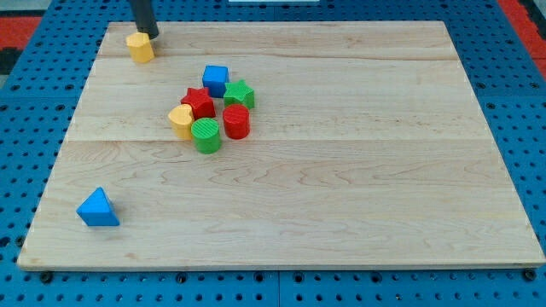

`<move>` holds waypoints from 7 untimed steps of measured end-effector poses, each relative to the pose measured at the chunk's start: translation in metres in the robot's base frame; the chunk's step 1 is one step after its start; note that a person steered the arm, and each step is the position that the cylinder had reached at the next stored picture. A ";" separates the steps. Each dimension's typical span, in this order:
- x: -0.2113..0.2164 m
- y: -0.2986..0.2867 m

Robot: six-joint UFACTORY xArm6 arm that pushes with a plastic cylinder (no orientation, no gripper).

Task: Push the blue cube and yellow hexagon towards the red star

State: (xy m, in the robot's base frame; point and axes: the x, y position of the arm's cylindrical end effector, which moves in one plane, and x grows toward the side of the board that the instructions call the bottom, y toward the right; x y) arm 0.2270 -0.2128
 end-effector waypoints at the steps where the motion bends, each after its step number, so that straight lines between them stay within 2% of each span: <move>1: 0.031 -0.001; 2: 0.013 -0.019; 3: 0.021 -0.062; 5: 0.081 0.034; 6: 0.066 0.003; 7: 0.093 -0.011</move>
State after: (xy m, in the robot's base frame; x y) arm 0.3196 -0.2240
